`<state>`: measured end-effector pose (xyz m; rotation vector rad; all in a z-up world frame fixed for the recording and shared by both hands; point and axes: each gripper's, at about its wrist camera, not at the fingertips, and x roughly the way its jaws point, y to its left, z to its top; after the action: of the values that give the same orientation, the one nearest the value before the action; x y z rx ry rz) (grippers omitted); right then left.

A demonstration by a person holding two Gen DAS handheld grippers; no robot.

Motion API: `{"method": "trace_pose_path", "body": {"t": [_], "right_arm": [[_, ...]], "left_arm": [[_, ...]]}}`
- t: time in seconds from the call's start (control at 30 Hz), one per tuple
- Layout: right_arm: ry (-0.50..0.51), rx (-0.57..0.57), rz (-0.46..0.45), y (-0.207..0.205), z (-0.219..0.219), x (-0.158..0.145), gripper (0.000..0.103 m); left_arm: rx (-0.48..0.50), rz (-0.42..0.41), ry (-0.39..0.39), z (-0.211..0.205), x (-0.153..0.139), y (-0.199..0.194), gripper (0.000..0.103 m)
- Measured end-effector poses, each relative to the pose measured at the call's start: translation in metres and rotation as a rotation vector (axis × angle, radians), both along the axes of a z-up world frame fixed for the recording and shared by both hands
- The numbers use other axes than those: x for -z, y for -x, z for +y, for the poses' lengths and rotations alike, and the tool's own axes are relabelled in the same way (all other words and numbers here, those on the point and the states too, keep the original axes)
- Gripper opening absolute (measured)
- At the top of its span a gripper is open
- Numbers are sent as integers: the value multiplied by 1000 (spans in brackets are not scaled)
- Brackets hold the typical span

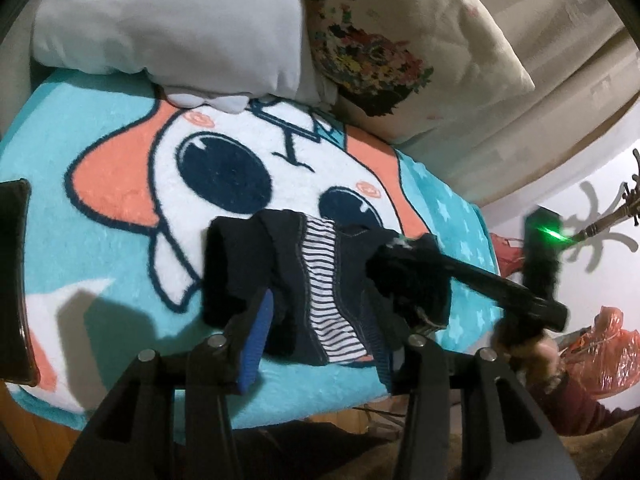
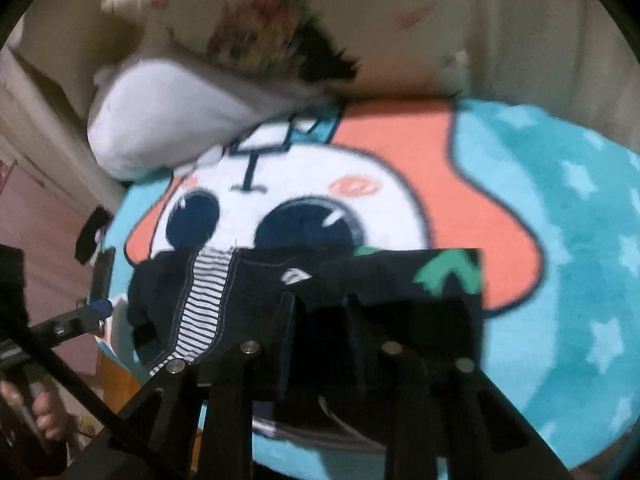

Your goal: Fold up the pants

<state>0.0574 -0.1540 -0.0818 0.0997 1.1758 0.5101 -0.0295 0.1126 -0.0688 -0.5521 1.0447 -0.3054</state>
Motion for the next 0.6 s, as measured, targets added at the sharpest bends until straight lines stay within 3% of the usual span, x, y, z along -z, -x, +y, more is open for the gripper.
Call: {"method": "trace_pose_path", "body": {"t": [0.07, 0.1, 0.17, 0.3, 0.47, 0.6], "right_arm": [[-20, -21, 18, -4, 13, 10, 33], [-53, -32, 52, -9, 19, 18, 41], [-94, -25, 96, -13, 18, 23, 42], [-310, 8, 94, -5, -17, -14, 44], [-145, 26, -23, -3, -15, -34, 44], [-107, 5, 44, -4, 15, -7, 44]], "left_arm": [[17, -6, -1, -6, -3, 0, 44], [25, -8, -1, -9, -3, 0, 44], [36, -13, -10, -12, -6, 2, 44], [47, -32, -41, -15, -13, 8, 46], [31, -21, -30, -9, -9, 8, 46], [11, -10, -24, -8, -6, 5, 46]]}}
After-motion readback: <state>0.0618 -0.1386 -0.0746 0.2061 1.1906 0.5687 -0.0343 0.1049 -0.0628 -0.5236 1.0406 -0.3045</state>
